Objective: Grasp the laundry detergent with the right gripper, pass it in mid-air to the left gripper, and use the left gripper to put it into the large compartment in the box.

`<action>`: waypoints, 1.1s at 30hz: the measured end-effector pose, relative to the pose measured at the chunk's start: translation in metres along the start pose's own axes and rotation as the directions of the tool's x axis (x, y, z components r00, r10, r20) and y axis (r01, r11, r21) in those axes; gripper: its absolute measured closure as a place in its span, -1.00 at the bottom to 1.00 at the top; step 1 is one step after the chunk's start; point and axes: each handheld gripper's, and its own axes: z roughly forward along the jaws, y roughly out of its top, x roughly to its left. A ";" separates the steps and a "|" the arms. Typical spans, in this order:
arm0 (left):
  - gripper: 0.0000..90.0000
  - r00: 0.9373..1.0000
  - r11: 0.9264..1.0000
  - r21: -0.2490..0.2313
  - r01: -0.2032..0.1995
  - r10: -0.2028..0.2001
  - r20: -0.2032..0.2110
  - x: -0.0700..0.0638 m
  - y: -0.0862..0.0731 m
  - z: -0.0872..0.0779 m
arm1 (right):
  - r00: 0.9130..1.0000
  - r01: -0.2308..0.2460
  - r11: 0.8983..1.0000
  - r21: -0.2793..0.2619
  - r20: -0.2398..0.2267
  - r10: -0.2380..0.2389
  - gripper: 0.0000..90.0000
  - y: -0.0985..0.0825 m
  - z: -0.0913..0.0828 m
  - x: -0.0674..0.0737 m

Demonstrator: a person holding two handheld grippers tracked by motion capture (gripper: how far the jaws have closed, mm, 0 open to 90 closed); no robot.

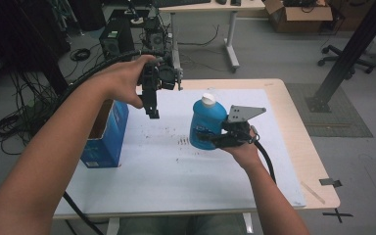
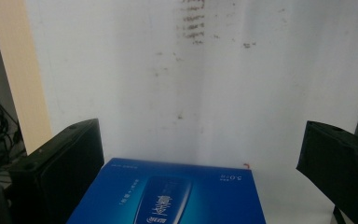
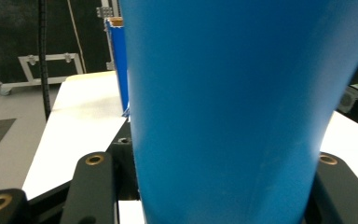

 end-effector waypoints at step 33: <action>-1.00 0.992 0.996 -0.034 -0.084 0.087 0.087 -0.026 0.029 -0.014 | 0.995 0.041 0.999 0.032 -0.088 -0.038 0.00 0.003 0.036 0.009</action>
